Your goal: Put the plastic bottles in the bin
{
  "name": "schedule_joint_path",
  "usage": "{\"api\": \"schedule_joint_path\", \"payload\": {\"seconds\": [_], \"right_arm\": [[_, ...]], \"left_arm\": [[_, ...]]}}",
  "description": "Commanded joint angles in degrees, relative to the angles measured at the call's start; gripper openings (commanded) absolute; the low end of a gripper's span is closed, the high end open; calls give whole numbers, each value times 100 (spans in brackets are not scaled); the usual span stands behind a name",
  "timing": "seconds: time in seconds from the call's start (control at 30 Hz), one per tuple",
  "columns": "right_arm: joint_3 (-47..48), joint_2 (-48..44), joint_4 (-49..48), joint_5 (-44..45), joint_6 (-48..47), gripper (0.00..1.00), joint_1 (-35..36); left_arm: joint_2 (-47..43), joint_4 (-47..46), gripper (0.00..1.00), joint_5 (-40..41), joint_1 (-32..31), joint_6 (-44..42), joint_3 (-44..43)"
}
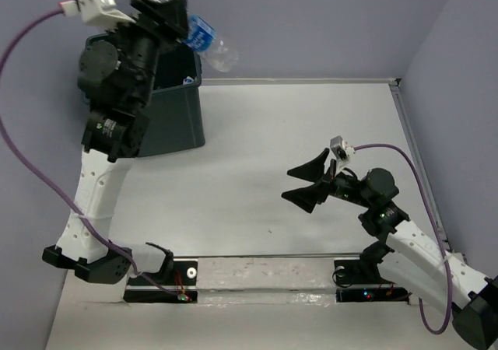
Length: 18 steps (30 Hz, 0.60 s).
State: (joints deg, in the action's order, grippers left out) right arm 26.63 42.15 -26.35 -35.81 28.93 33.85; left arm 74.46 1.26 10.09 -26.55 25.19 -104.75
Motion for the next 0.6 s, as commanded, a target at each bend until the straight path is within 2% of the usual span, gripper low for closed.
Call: {"api": "schedule_joint_path", "payload": {"seconds": [0.0, 0.03, 0.1, 0.23, 0.3, 0.33, 0.37, 0.57], "right_arm": [[-211, -268, 262, -5, -1, 99, 43], [-229, -321, 314, 4, -10, 99, 43], [-237, -374, 384, -5, -36, 99, 43], [-211, -497, 595, 4, -142, 99, 43], [-185, -532, 718, 30, -212, 99, 43], [-159, -541, 832, 65, -256, 99, 43], [-141, -550, 877, 74, -265, 99, 43], [-27, -506, 912, 259, -247, 100, 43]], "left_arm": [[657, 762, 34, 783, 816, -901, -1459], [762, 797, 34, 976, 1183, -1050, -1617], [1052, 771, 34, 1196, 1493, -1235, -1821], [1386, 464, 35, 1680, 2249, -1350, -1619], [1527, 454, 56, 1795, 2573, -1141, -1505], [1667, 507, 89, 1682, 2610, -1061, -1478], [1712, 542, 99, 1585, 2611, -1017, -1469], [1362, 560, 99, 399, 2541, -612, -1470]]}}
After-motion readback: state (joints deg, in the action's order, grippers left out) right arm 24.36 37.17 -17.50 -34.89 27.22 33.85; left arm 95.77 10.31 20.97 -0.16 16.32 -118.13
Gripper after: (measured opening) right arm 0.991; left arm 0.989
